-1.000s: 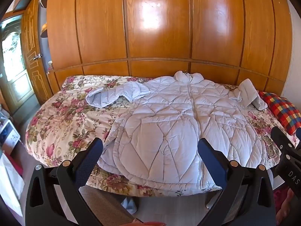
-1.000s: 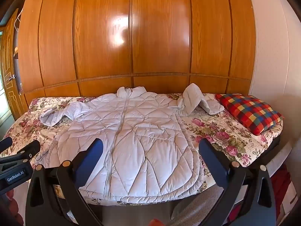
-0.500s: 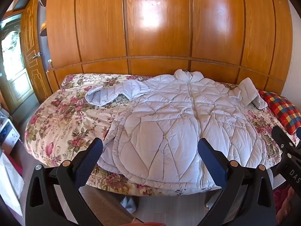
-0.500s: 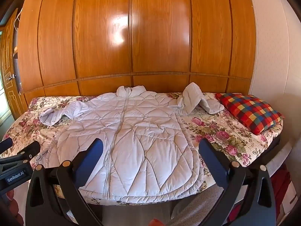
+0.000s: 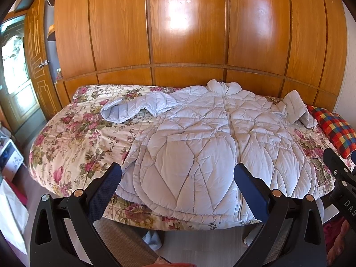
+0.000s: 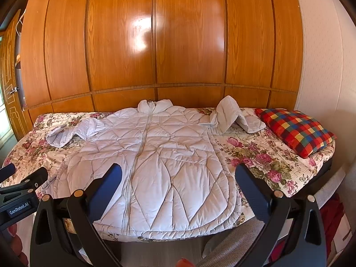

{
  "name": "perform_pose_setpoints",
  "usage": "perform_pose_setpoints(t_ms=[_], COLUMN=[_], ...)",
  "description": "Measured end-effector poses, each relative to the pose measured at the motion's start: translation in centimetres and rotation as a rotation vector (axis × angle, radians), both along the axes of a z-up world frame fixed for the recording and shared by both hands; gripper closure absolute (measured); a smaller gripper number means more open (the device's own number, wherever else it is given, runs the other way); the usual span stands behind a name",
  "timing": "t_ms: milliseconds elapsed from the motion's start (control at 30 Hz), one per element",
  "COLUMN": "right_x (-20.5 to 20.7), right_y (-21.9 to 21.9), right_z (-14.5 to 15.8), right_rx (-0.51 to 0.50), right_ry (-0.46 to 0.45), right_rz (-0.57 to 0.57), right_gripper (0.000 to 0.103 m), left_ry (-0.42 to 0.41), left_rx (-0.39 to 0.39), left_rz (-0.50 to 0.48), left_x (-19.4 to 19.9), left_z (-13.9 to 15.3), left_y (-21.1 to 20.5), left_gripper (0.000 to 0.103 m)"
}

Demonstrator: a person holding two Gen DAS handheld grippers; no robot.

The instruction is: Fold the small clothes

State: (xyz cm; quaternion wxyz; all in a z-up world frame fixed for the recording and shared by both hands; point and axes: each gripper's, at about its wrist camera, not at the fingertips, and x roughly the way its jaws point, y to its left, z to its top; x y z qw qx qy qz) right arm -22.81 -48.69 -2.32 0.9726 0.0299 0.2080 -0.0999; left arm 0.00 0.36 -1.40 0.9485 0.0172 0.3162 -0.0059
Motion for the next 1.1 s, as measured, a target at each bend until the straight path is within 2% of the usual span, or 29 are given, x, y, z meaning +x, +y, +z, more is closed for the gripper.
perform_pose_setpoints(t_ms=[1100], right_x=[0.34], right_y=[-0.15], right_z=[-0.58], right_rx=[0.002], right_ry=[0.006], right_rz=[0.007], right_gripper=[0.002], left_ry=[0.047], left_rx=[0.003], left_rz=[0.002], left_x=[0.99], left_z=[-0.87], left_y=[-0.21], left_gripper=[0.003])
